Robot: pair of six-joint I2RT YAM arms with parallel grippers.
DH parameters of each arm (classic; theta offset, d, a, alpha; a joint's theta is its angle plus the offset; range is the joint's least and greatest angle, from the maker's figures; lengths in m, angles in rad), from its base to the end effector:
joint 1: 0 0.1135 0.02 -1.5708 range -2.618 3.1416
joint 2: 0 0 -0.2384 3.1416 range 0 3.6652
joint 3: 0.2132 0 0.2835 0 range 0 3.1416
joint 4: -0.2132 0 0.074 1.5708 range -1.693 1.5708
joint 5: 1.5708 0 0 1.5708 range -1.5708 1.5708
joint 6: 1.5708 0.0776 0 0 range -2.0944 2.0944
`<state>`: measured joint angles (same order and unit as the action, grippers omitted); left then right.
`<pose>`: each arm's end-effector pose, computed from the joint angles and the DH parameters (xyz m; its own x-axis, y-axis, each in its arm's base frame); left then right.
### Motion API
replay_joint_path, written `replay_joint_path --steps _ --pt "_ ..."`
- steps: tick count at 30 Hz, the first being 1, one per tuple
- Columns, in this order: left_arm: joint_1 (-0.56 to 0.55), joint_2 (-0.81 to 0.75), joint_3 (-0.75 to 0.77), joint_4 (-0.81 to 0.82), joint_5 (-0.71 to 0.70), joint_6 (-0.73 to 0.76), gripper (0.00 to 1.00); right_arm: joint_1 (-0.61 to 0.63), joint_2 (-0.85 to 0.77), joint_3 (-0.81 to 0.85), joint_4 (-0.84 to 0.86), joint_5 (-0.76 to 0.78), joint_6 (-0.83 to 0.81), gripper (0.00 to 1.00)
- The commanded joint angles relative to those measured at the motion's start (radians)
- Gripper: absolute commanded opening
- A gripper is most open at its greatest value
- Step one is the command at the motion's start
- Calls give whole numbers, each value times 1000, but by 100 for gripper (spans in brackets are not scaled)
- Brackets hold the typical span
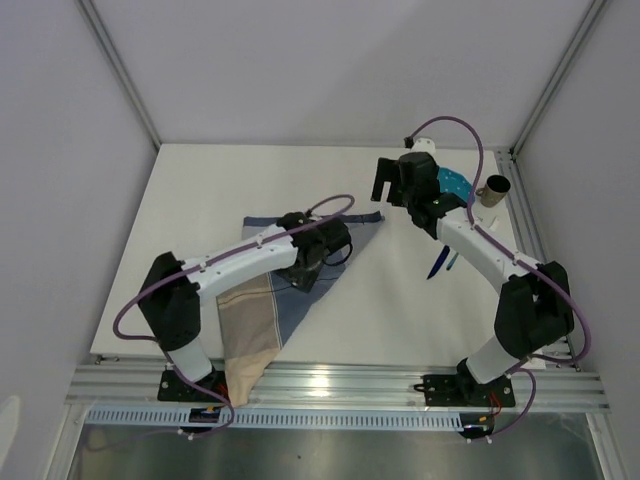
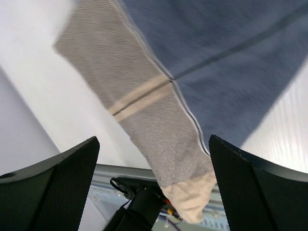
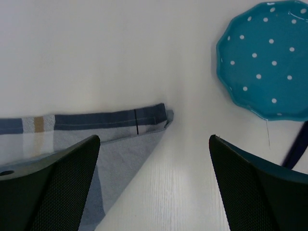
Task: Set the dinner table for one person
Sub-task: Flatten out the napkin at the center of the board.
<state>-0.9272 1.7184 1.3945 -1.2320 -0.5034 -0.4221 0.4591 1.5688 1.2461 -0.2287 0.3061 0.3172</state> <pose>0.2333 -0.2487 0.1760 -0.8326 0.5120 -0.2112 0.3895 0.8124 0.4339 0.3935 0.1684 0.2434 -0.5062 0.0815 -0.8585 -0.0363 0.9926 0.1157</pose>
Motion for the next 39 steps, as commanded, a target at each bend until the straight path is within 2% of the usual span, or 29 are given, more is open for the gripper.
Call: replay_joint_path --steps 1,3,6,9,14,16,17,21,28,35,39 --pt "63 -74 96 -116 -259 -203 99 -34 54 87 124 -180 -1 99" --pt "103 -85 135 -164 -279 -306 99 -46 101 122 132 -277 0 100" --pt "220 -102 129 -129 -198 -323 99 -45 226 235 100 -407 13 99" --pt "378 -126 54 -46 -8 -299 99 -43 338 323 112 -504 51 99" --pt "675 -187 -104 201 352 -274 95 -43 525 515 91 -697 140 99" --pt "740 -189 -149 259 436 -262 93 -43 623 636 66 -794 178 99" --pt "795 -184 -164 290 489 -264 93 -43 654 674 57 -815 213 99" --pt "899 -122 -169 339 630 -251 86 -37 776 809 26 -886 293 99" --pt "1135 36 -169 367 863 -256 82 6 761 785 22 -874 257 99" --pt "1240 73 -199 387 908 -274 94 27 697 653 47 -849 215 99" --pt "1265 145 -160 364 898 -270 95 30 671 610 63 -842 209 100"
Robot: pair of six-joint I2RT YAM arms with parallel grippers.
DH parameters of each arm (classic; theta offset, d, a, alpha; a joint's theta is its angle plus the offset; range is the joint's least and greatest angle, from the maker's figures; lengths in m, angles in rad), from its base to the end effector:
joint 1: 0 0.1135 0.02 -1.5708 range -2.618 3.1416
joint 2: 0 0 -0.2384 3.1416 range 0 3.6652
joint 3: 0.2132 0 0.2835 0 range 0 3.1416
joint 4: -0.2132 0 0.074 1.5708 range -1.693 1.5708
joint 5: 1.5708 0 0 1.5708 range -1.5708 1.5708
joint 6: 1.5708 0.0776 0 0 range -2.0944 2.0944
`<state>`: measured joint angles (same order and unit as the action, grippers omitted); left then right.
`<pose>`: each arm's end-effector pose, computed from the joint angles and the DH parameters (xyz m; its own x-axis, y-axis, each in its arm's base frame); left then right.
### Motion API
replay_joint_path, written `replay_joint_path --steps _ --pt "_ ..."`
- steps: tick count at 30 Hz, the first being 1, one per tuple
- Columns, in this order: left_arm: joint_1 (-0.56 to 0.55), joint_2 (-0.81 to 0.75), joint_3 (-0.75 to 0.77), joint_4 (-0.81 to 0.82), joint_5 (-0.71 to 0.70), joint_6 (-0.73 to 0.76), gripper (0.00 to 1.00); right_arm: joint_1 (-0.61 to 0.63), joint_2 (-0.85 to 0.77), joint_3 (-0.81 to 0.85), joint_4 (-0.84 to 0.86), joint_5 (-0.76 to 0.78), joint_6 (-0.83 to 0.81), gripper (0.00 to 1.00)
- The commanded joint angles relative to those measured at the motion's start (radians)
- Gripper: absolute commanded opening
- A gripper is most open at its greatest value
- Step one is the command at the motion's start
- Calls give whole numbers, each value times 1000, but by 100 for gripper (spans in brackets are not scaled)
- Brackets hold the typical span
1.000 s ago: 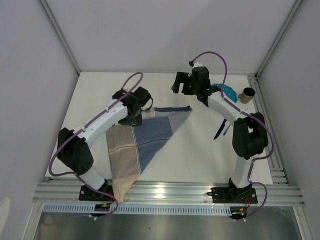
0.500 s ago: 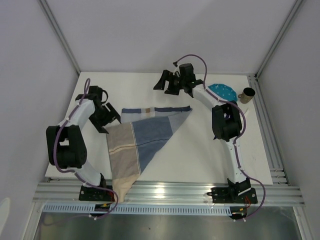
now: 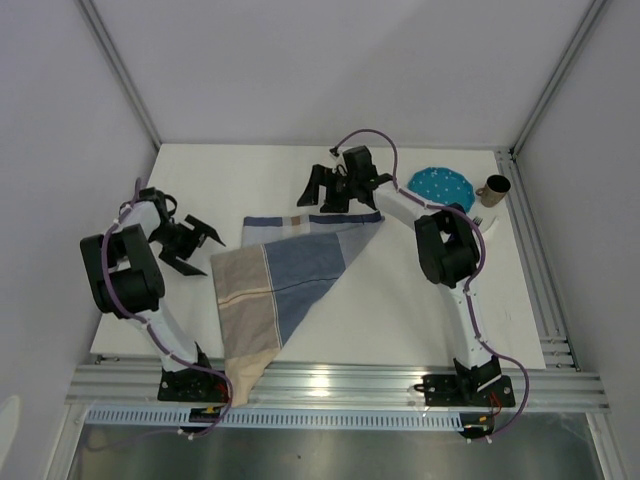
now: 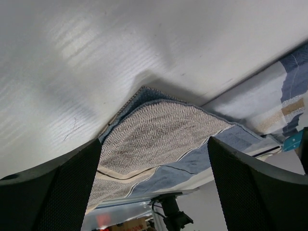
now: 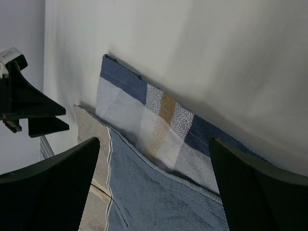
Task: Set the dinner table for one person
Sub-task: Flatten out the napkin at the center of the board.
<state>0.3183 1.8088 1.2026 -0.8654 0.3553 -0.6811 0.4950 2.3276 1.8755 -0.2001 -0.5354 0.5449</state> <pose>0.3434 0.0847 0.0906 -0.5701 -0.8094 0.1410 -0.7976 0.5041 -0.3313 0.4836 0.3061 0.1343 -0.8534 0.0459 -0.5192 -0.3777 0.6320 0.6767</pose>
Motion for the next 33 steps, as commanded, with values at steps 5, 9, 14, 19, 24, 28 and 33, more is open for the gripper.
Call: replay_joint_path --steps 5,9,14,19,24,28,33 --pt "16 142 109 -96 -13 -5 94 -7 -99 -29 48 2 -10 99" --pt "11 185 176 -156 -67 3 93 -7 -105 -23 65 2 6 99" --pt "-24 279 257 -216 -98 11 90 -7 -102 -6 71 -5 18 99" --pt "-80 395 419 -438 -226 32 82 -18 -122 -6 74 3 24 99" --pt "-122 483 567 -558 -283 35 70 -29 -137 -7 100 -6 49 99" --pt "-139 471 551 -563 -285 37 52 -38 -151 -7 120 -1 66 99" --pt "-140 460 523 -555 -260 46 29 -53 -165 -6 125 -12 84 100"
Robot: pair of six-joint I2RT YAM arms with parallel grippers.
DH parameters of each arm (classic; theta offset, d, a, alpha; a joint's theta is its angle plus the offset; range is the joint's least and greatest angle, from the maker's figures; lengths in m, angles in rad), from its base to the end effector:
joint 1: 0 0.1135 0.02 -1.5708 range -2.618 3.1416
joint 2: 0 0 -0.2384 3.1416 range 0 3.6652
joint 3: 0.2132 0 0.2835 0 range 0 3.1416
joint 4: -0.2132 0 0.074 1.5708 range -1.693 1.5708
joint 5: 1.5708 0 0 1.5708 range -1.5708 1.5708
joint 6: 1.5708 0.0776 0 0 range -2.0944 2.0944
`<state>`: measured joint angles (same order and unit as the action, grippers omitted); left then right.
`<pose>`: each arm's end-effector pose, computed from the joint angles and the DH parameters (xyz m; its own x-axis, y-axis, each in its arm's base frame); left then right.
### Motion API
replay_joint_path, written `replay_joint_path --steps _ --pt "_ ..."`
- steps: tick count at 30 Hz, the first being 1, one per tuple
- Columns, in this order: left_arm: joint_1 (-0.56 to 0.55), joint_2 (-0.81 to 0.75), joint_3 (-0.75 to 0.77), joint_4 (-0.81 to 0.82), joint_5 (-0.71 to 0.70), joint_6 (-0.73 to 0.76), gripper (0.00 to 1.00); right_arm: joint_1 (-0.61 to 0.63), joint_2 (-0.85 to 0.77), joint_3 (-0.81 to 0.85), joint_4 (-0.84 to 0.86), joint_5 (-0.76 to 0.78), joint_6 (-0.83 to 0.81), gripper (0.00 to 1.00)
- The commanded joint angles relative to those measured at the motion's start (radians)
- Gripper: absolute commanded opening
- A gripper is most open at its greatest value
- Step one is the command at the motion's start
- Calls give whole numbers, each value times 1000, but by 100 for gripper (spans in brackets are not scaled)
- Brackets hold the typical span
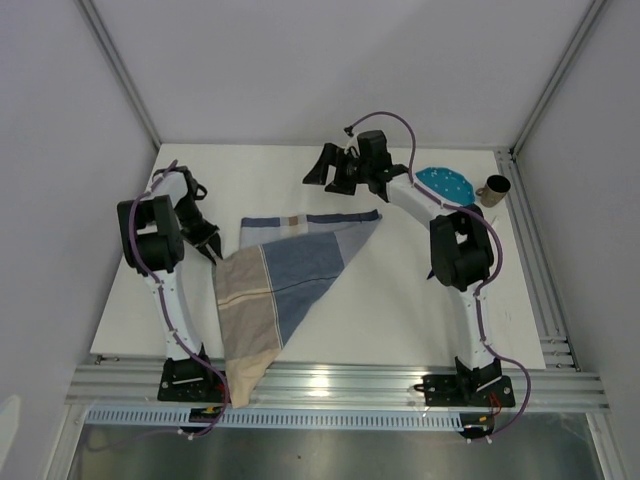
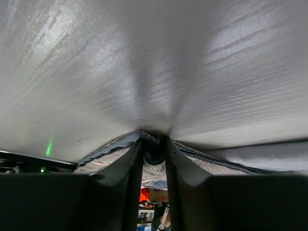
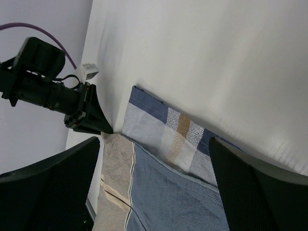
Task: Set the dinner table for one person
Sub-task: Flatten out the napkin at the center of the board.
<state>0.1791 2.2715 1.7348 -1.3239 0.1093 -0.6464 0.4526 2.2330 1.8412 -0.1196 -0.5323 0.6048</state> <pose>0.3944 0.0628 0.0608 -0.6276 -0.7221 0.2911 -0.7338 0.6736 0.0887 0.4940 0.2840 0.1822 -0.8026 0.1545 -0.5761 -0.3871 0.5999 0.7002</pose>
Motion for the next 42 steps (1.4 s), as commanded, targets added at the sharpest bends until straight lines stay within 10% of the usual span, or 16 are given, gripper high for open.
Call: replay_joint_path --steps 1,5,17,24,42 --pt "0 -6 -17 -92 -11 14 26 -14 -70 27 46 -15 23 100" --pt "0 -39 -78 -44 36 31 1 -18 -67 21 46 -17 27 100" --pt "-26 -128 -25 -4 -57 88 0 4 14 50 78 -31 49 99" --pt "-61 -213 -70 17 -102 74 1 12 307 456 -97 -162 101 99" --pt "-291 -466 -247 75 -125 67 1 52 340 374 -206 -70 -48 99"
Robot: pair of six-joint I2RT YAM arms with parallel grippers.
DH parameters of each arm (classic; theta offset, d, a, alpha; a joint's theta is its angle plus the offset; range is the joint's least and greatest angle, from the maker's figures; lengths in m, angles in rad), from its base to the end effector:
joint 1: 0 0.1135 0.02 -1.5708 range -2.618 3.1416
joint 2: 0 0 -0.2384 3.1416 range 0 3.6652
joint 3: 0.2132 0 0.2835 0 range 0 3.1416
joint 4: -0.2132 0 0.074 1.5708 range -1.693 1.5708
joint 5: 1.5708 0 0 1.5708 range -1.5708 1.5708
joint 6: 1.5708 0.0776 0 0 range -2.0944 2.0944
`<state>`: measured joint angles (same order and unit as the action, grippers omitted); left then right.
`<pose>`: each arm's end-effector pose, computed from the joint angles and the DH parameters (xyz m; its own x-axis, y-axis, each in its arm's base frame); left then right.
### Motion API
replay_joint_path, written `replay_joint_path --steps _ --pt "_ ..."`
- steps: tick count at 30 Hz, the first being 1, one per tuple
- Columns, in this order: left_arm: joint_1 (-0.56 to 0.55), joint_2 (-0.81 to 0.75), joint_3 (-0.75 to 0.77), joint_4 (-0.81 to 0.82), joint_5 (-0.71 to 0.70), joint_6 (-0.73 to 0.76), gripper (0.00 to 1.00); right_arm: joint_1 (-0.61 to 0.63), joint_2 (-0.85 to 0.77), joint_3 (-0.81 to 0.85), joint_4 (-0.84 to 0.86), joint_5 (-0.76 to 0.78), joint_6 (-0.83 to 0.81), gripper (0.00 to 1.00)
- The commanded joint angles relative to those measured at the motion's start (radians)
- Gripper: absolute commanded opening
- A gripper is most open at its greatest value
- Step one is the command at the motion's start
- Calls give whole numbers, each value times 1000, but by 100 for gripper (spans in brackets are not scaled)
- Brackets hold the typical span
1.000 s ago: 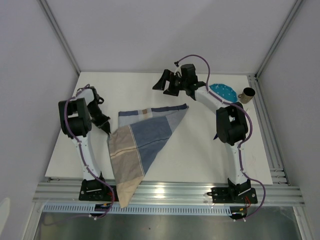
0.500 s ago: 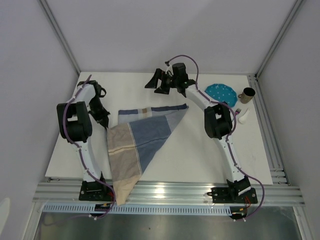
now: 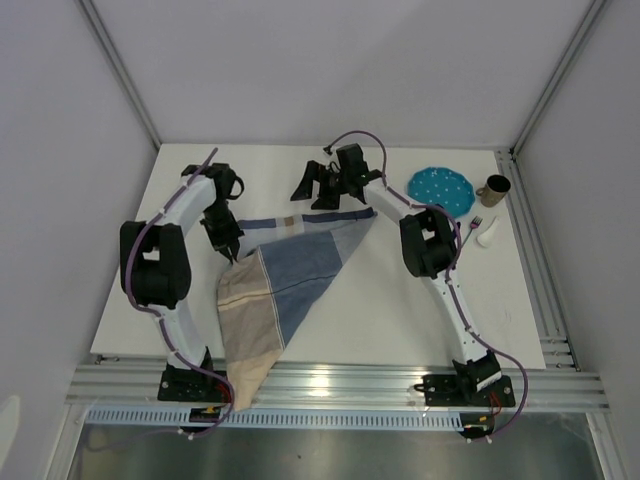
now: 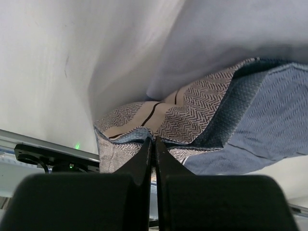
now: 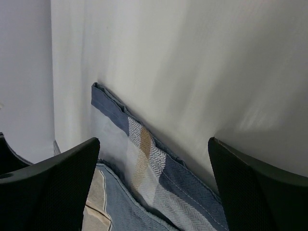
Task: Set the dinner table for one person
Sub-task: Flatten out the napkin at the center of the board.
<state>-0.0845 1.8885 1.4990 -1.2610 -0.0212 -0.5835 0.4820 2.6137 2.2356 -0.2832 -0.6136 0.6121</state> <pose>0.3604 -0.0289 0.1391 -0.8763 -0.4786 0.0548 -0.4754 0.8776 0.0615 0.5234 0.3242 0.1026 -0.8945 0.0622 -0.4427 -0.3271 0.5841 0.7429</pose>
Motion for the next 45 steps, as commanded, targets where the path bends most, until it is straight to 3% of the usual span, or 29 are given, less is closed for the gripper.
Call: replay_joint_path --steps 1,11,18,24,32,35,39,45 --pt "-47 -94 -20 14 4 4 1 24 -49 -30 -43 2 -69 100" --pt "-234 -272 -77 38 14 14 0 40 -113 -110 -89 38 -161 100" --pt "-417 -342 -69 132 202 89 0 18 -103 -82 -99 46 -152 99" --pt "-463 -381 -75 207 303 129 0 6 -125 -83 -116 84 -167 99" --pt "-480 -397 -79 270 394 171 0 -6 -195 -87 -169 317 -190 99" --pt "-492 -405 -72 295 428 191 0 -5 -225 -77 -233 498 -187 99" --pt "-508 -425 -51 318 460 229 0 -6 -260 -65 -371 847 -175 99" --pt "-508 -445 -31 322 492 243 1 -8 -319 -145 -479 1040 -138 100"
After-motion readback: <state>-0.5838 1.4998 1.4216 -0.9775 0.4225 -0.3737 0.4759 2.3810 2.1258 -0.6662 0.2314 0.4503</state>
